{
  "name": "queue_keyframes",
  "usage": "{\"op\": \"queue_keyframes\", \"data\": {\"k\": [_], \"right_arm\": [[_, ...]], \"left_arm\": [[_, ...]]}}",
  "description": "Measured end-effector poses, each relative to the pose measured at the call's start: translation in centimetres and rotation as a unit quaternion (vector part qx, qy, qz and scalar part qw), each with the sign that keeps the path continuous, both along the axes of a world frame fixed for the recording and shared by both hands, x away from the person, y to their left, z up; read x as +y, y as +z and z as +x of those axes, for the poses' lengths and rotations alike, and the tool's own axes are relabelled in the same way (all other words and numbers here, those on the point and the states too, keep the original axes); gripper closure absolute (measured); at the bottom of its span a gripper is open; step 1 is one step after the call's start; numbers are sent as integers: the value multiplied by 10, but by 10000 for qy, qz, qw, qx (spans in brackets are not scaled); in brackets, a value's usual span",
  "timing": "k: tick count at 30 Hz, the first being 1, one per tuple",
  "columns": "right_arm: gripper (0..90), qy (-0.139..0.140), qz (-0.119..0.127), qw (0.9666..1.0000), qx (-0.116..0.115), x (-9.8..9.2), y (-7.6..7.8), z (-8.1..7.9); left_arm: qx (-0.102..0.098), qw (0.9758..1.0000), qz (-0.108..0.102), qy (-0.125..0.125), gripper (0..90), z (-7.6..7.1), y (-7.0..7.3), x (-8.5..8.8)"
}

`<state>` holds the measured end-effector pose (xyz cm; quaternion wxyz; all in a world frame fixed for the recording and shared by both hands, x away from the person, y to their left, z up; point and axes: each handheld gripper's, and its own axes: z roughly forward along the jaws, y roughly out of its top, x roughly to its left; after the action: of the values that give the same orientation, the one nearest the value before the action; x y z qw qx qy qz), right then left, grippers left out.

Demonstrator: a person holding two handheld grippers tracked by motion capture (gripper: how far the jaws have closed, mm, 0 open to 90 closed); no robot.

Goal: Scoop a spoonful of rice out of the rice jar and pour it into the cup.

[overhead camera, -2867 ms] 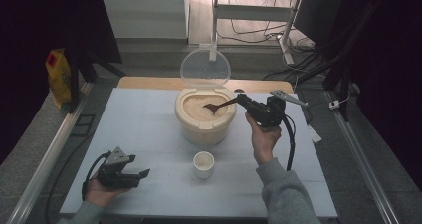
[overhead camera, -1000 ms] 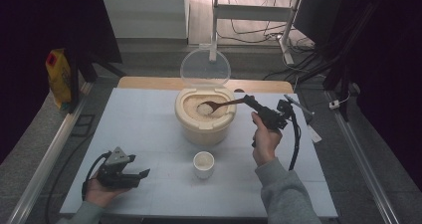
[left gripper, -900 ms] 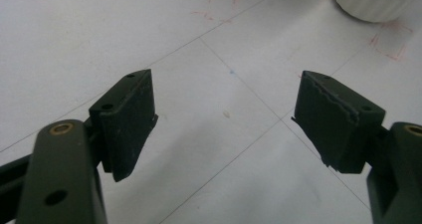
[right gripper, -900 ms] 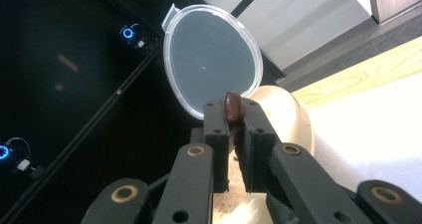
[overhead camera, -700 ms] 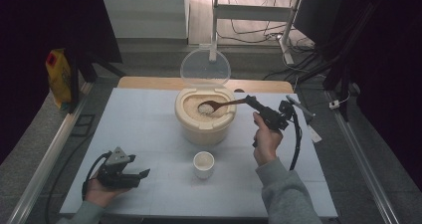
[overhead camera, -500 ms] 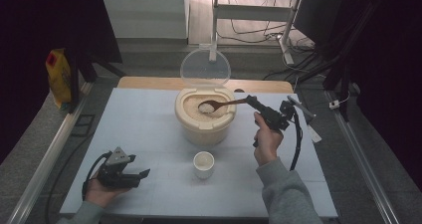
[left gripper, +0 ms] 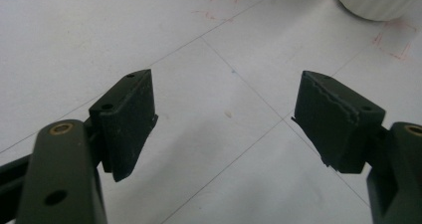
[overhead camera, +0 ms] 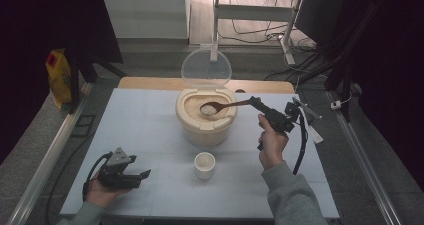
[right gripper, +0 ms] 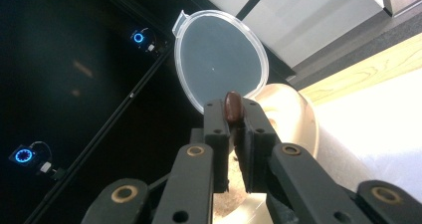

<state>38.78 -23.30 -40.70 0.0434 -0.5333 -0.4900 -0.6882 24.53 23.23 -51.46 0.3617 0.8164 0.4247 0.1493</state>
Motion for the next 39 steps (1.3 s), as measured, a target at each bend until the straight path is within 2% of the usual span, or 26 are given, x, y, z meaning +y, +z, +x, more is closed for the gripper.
{"op": "queue_keyframes", "data": {"k": [10,21,39], "right_arm": [[837,106,28,9999,-89,-7,7,-11],[837,222,69,9997,-78,-12,7,-23],[836,650,-53,9978,133,-23,-7,-50]], "left_arm": [[12,10000,10,-4,240,0,0,0],[23,10000,17,9,239,1,0,0],[31,10000,30,8,238,2,-1,-1]]}}
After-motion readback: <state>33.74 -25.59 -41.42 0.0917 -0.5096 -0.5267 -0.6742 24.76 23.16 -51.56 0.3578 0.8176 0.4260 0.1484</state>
